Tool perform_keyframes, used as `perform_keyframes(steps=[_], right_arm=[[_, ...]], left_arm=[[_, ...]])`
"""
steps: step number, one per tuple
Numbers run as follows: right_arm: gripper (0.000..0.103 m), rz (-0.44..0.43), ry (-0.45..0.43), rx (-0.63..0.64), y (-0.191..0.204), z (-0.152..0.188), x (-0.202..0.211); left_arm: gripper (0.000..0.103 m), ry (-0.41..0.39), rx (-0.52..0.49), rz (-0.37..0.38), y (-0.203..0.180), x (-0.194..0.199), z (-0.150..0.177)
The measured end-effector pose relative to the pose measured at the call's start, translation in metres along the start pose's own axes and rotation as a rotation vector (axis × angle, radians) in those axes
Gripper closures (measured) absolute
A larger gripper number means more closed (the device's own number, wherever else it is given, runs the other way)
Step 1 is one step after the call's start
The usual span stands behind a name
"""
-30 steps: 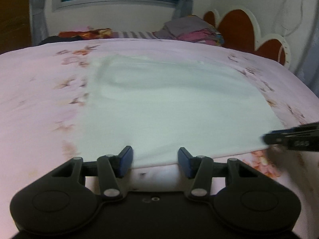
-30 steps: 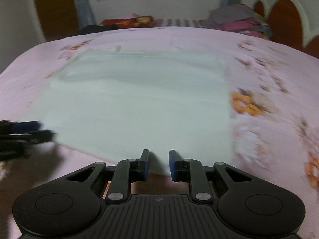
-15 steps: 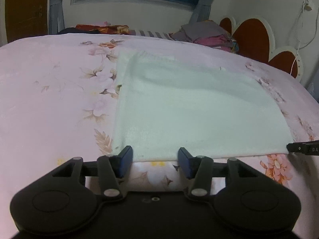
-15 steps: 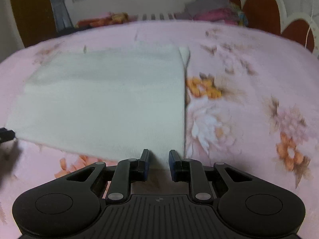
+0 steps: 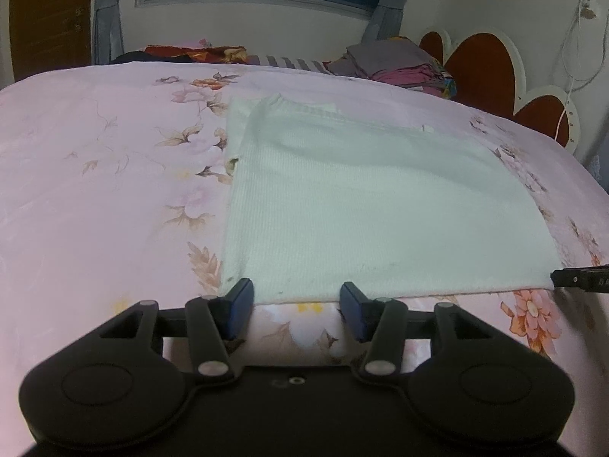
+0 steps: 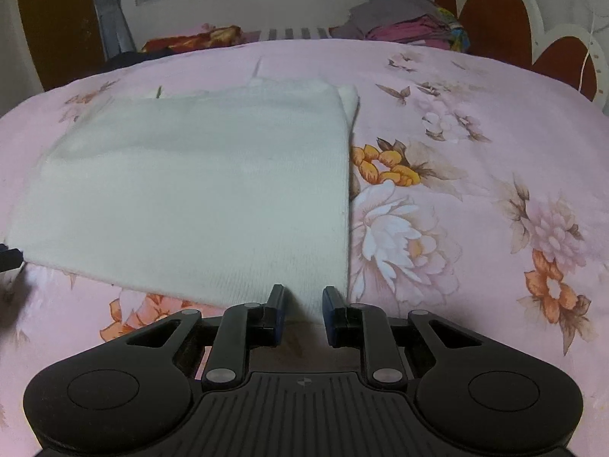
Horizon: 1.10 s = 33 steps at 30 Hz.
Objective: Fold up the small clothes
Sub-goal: 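Grasp the sweater edge with the left tool and lift it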
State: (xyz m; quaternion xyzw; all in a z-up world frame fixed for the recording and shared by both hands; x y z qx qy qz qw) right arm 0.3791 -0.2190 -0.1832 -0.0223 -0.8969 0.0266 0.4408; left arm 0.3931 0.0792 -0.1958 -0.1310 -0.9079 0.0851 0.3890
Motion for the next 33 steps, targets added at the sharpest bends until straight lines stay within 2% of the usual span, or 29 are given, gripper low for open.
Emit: perform_keyframes(steps=[1,3,5,7,9,11,14,18,23,33], right_arm=[[0.082,-0.01,-0.009,-0.02,-0.002,-0.002,0.002],[0.083,-0.039,-0.046,-0.075,-0.008,-0.006,0.013],[0.083,-0.053,-0.099,-0.091,-0.01,-0.011,0.026],[0.083,-0.068,-0.125,-0.095,-0.008,-0.015,0.033],[0.083,-0.087,-0.149,-0.103,-0.004,-0.02,0.04],[0.083,-0.105,-0.166,-0.114,0.001,-0.024,0.045],[0.084,-0.125,-0.17,-0.112,0.009,-0.03,0.047],[0.084,-0.14,-0.168,-0.109,0.015,-0.035,0.045],[0.084,-0.154,-0.159,-0.111,0.021,-0.039,0.036],[0.084,-0.181,-0.146,-0.144,0.033,-0.054,0.02]], left_arm=[[0.052,-0.023,0.019,-0.022,0.002,0.006,-0.003],[0.049,-0.14,0.049,-0.078,0.007,0.031,-0.012],[0.049,-0.204,0.121,-0.059,0.008,0.048,-0.014],[0.054,-0.227,0.225,0.006,0.01,0.051,-0.008],[0.056,-0.221,0.403,0.1,0.016,0.044,0.004],[0.064,-0.208,0.54,0.174,0.019,0.033,0.016],[0.064,-0.184,0.675,0.231,0.02,0.018,0.029],[0.065,-0.217,0.762,0.258,0.027,0.005,0.027],[0.075,-0.264,0.863,0.265,0.037,-0.01,0.022],[0.074,-0.297,0.858,0.238,0.031,-0.022,0.007]])
Point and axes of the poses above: each gripper's, at about its wrist camera, not at the fingertips, and x roughly against the way its jaws point, y to its left, z to its underside, the point moved 10 cm from there along -x, roughly the way its jaws point, and after that the axes turned 9 degrees about z, right-handed, at the moved point
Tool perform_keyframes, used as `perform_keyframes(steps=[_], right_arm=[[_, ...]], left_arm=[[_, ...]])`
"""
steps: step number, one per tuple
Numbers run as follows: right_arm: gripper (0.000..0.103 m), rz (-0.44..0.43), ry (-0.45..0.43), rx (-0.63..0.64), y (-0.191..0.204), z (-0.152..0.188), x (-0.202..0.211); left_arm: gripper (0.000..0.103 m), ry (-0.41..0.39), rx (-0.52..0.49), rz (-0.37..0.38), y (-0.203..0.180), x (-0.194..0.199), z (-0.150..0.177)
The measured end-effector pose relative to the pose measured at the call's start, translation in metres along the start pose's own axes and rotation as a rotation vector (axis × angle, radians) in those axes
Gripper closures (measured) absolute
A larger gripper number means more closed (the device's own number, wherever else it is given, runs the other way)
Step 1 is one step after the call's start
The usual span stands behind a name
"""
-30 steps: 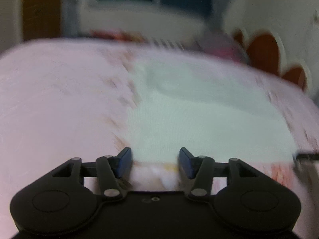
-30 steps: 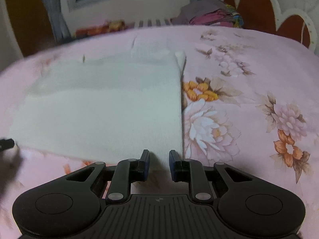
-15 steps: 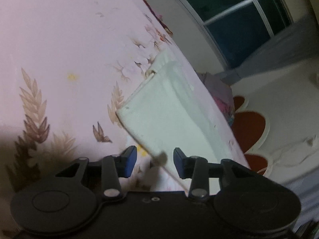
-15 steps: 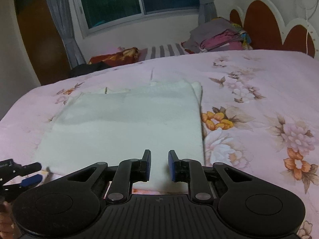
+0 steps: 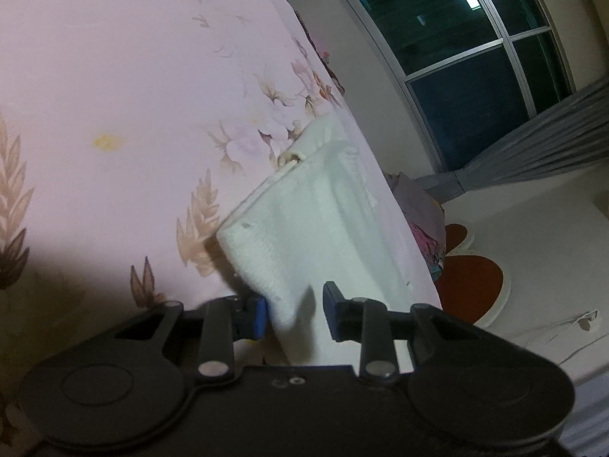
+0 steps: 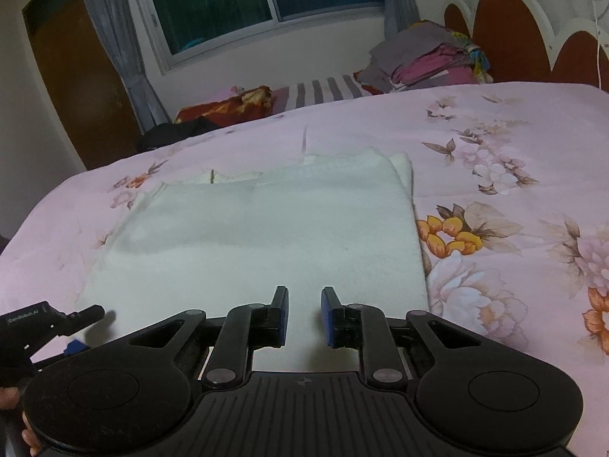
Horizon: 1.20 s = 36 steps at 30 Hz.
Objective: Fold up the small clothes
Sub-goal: 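Grasp the sweater edge with the left tool and lift it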
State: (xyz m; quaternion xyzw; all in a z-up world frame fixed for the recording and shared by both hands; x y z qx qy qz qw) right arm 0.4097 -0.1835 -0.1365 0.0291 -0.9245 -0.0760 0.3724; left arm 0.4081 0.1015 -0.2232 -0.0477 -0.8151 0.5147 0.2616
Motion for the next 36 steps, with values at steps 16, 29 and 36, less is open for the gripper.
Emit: perform_keyframes(steps=[16,29,36], right_arm=[[0.094,-0.081,0.035,0.028,0.058,-0.027,-0.045],[0.094,-0.058,0.083,0.004,0.08,-0.033,-0.089],[0.099,-0.016,0.123,0.059,0.075,-0.026,-0.113]], left_arm=[[0.074,-0.044,0.006,0.057,0.001,-0.007,-0.008],[0.088,-0.064,0.015,0.024,0.003,-0.014,-0.012],[0.086,-0.084,0.021,0.009,0.003,-0.011,-0.013]])
Point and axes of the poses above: each gripper's, at about its wrist camera, not at the fingertips, and x roughly against the way its jaws point, y to its left, z to its underside, the point moved 10 cm from there along -x, roughly the way its jaws point, and after that the axes turned 9 degrees about z, right-handed, at the moved point
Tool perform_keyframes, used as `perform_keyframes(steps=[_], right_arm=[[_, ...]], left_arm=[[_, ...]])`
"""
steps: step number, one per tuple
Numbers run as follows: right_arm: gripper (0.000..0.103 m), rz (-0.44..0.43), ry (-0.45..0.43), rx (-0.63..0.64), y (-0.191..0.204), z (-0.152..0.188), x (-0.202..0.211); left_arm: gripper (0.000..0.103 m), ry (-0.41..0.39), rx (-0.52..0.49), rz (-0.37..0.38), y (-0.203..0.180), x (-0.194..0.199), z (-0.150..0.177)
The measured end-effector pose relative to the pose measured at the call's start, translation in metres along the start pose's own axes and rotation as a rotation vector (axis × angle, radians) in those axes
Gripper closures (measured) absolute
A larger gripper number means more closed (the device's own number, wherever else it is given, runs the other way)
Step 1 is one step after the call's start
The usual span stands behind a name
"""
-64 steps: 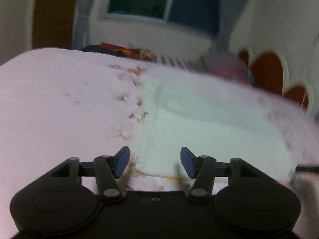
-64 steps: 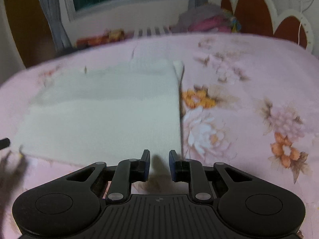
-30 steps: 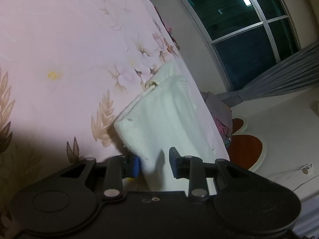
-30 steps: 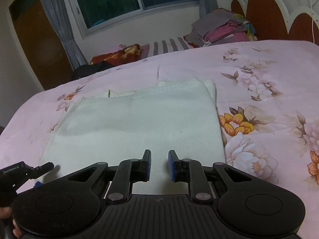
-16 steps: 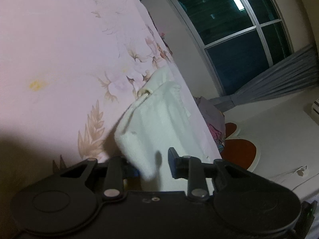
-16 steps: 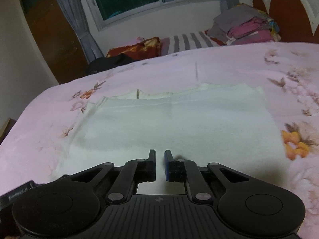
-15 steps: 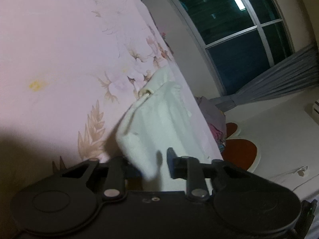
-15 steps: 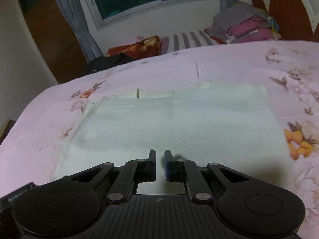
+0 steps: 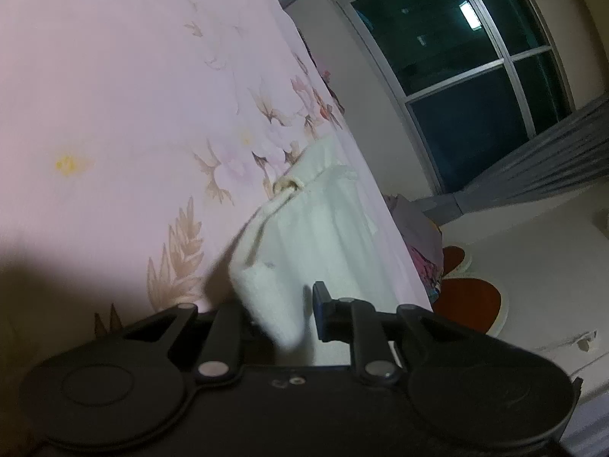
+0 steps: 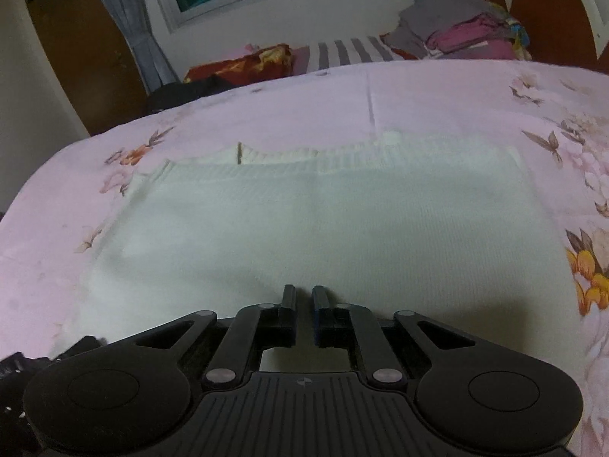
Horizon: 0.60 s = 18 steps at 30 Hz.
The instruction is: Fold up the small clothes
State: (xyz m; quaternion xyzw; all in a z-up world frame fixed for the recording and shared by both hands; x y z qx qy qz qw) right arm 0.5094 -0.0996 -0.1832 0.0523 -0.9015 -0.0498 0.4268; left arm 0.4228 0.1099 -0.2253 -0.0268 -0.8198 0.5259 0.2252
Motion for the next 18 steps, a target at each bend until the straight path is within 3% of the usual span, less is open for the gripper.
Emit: perform_keyframes(steps=[5,6,7,9,14,18], right_arm=[[0.099,-0.023,0.001,0.016,-0.002,0.001,-0.002],[0.099,-0.032,0.0,0.019,-0.003,0.001,-0.002],[0.099,-0.041,-0.002,0.024,-0.004,0.001,-0.003],[0.099,-0.06,0.001,0.03,-0.004,0.0,-0.003],[0.099,-0.108,0.004,0.028,-0.007,0.0,-0.002],[0.099,-0.153,0.017,0.016,-0.011,-0.003,-0.002]], left_arm=[[0.084,-0.058,0.008,-0.035,0.0,0.008,-0.008],[0.085,-0.049,0.005,-0.04,0.0,0.007,-0.008],[0.093,-0.046,-0.001,-0.053,-0.001,0.007,-0.008],[0.096,-0.056,-0.023,-0.052,-0.008,0.011,-0.009],[0.097,-0.078,-0.151,-0.027,-0.044,0.019,-0.006],[0.097,-0.051,-0.3,-0.003,-0.083,0.018,0.006]])
Point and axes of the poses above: each gripper's, at about its wrist camera, not at the fingertips, and x roughly against the way its jaws point, y to its left, z to its underside, the point moved 10 cm from there along -x, roughly the way its jaws point, and after that the axes turned 9 degrees about z, right-handed, at the moved point
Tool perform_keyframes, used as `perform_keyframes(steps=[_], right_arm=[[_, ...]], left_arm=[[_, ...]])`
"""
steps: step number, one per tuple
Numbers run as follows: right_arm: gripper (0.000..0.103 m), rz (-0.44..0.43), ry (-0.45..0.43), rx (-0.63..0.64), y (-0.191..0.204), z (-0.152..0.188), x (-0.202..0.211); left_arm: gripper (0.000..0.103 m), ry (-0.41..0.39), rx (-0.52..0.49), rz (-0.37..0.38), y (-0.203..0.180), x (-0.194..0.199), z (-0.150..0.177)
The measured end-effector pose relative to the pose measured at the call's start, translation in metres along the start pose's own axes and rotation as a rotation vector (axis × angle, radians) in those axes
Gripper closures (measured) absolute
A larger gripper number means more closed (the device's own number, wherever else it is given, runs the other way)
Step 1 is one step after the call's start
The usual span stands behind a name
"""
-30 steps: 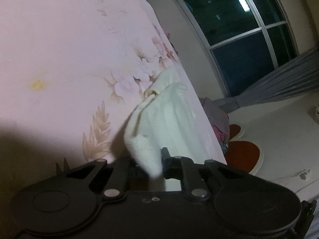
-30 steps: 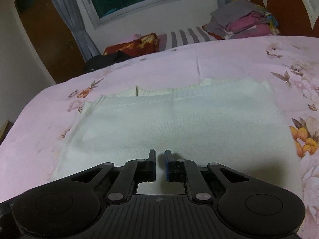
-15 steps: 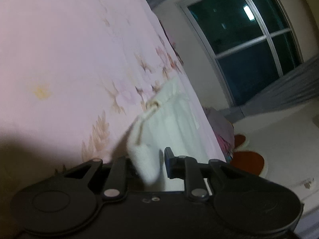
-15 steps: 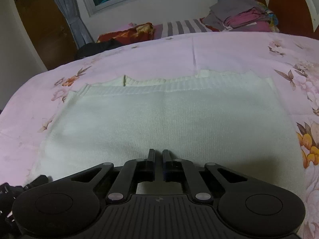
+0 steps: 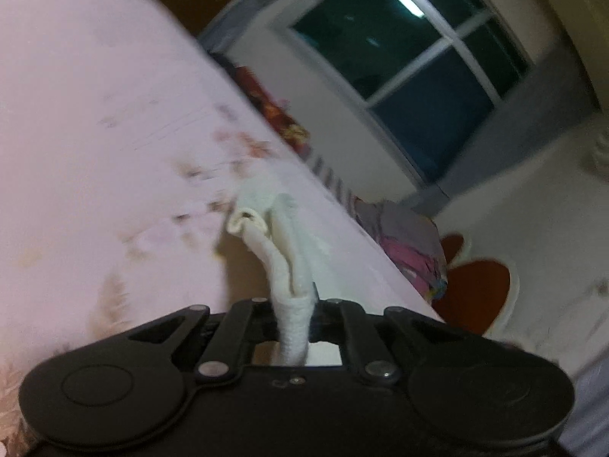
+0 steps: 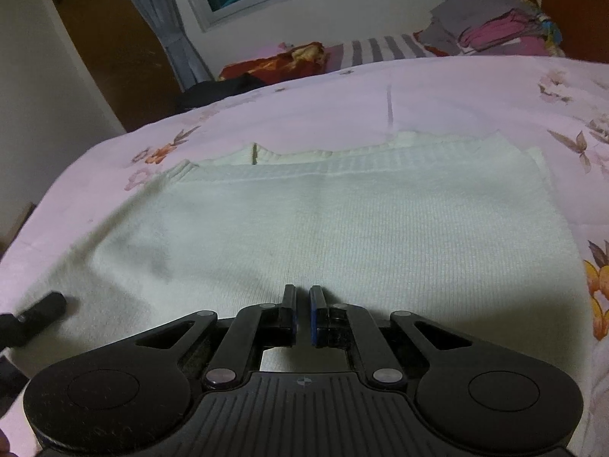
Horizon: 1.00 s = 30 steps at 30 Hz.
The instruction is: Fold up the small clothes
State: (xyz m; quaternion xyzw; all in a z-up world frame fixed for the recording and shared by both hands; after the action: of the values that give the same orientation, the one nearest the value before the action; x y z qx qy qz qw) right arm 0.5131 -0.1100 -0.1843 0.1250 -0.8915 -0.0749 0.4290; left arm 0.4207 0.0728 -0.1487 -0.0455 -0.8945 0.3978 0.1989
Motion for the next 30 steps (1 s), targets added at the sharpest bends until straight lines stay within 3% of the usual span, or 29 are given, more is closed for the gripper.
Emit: perform_keyframes(steps=[4,8,15,16,18,19,20,21,22,25,26,28,30], right_arm=[[0.099,-0.049,-0.058,-0.126,-0.028,-0.013,0.028],[0.099,-0.052,-0.097,-0.23,-0.08,-0.017,0.058],[0.099,-0.021,-0.132,-0.354,-0.17,-0.014,0.105],[0.099,-0.028,-0.135,-0.372,-0.178,-0.014,0.11],[0.097,-0.04,-0.149,-0.404,-0.194,-0.013,0.12],[0.087,-0.021,-0.154,-0.414,-0.2,-0.013,0.123],[0.04,0.011,-0.158,-0.422,-0.208,-0.012,0.126],[0.019,0.036,-0.18,-0.431,-0.216,-0.012,0.131],[0.019,0.029,-0.221,-0.427,-0.219,-0.015,0.138],[0.023,-0.021,-0.21,-0.406,-0.214,-0.02,0.141],[0.028,-0.037,-0.206,-0.398,-0.214,-0.02,0.142],[0.028,-0.085,-0.188,-0.371,-0.2,-0.022,0.138],[0.031,-0.121,-0.17,-0.331,-0.181,-0.024,0.13]], left_arm=[[0.097,0.062,-0.154,0.039,-0.046,-0.01,0.012],[0.097,0.158,-0.317,0.072,-0.095,-0.028,0.038],[0.097,0.358,-0.551,0.109,-0.168,-0.066,0.125],[0.095,0.402,-0.585,0.111,-0.174,-0.073,0.143],[0.082,0.545,-0.671,0.106,-0.182,-0.088,0.182],[0.075,0.578,-0.695,0.117,-0.187,-0.091,0.194],[0.069,0.587,-0.704,0.163,-0.194,-0.089,0.201],[0.066,0.571,-0.69,0.209,-0.201,-0.084,0.201],[0.059,0.554,-0.658,0.235,-0.204,-0.08,0.196],[0.057,0.479,-0.53,0.238,-0.194,-0.075,0.162],[0.056,0.44,-0.49,0.219,-0.185,-0.072,0.147],[0.056,0.378,-0.419,0.17,-0.158,-0.073,0.116],[0.056,0.357,-0.357,0.1,-0.13,-0.08,0.094]])
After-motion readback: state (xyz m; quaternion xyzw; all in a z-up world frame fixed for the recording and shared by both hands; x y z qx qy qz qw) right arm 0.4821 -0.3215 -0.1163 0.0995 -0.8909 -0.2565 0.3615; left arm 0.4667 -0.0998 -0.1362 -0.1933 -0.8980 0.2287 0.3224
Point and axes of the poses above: each gripper's, at about its wrist camera, not at the fingertips, and x roughly against the way its jaws point, y to its left, z to its underside, the point moved 10 cm from there along -x, roughly the way its jaws point, and after that the axes turned 9 degrees about z, right-handed, at the moved point
